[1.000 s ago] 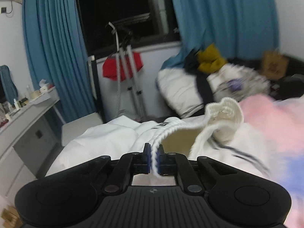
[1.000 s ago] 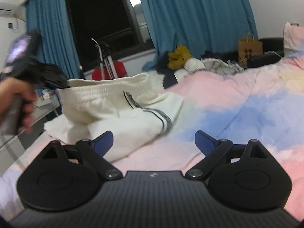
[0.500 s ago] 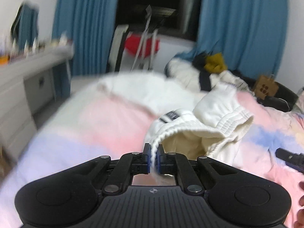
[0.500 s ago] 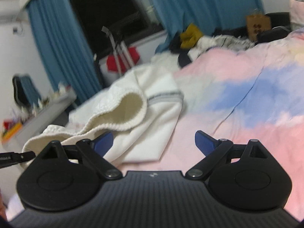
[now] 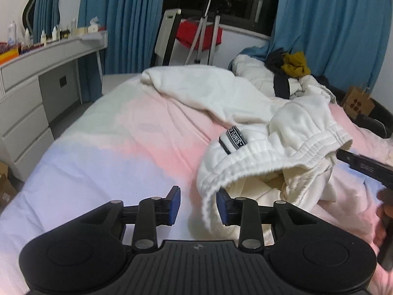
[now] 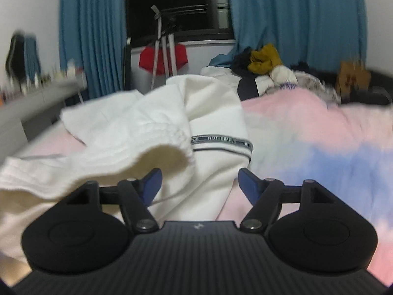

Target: Fold clothes

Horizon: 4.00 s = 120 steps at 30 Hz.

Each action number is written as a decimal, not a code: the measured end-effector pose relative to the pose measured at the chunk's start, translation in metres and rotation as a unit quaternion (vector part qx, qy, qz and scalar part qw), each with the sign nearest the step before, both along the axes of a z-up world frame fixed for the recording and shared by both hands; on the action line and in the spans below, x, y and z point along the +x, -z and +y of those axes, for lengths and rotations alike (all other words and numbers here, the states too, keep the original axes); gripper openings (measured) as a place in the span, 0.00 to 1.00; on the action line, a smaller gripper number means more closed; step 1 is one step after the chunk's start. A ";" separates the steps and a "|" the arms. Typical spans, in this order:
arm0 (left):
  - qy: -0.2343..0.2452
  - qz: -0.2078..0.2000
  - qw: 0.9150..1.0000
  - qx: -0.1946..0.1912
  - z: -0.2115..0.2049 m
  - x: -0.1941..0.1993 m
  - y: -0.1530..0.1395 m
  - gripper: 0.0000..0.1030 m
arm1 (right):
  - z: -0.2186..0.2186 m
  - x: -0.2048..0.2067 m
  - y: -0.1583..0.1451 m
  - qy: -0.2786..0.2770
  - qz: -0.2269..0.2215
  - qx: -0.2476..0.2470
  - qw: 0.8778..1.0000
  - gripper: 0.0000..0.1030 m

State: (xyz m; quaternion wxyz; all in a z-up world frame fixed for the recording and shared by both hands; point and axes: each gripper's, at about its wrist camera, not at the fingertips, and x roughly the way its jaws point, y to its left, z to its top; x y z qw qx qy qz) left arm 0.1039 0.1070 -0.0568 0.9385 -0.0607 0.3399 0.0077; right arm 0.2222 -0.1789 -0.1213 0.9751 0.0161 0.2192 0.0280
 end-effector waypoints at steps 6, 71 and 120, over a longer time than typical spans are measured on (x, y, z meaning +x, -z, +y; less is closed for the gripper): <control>0.025 0.023 0.999 0.013 -0.015 0.018 0.018 0.42 | 0.017 0.012 0.004 -0.022 -0.059 -0.048 0.997 0.55; 0.115 -0.208 0.965 0.109 -0.148 0.015 -0.006 0.11 | -0.088 -0.145 -0.001 0.116 0.059 0.149 0.980 0.70; -0.176 -0.093 0.979 0.043 0.264 0.109 -0.040 0.59 | 0.276 -0.091 0.002 -0.262 0.088 0.119 0.954 0.49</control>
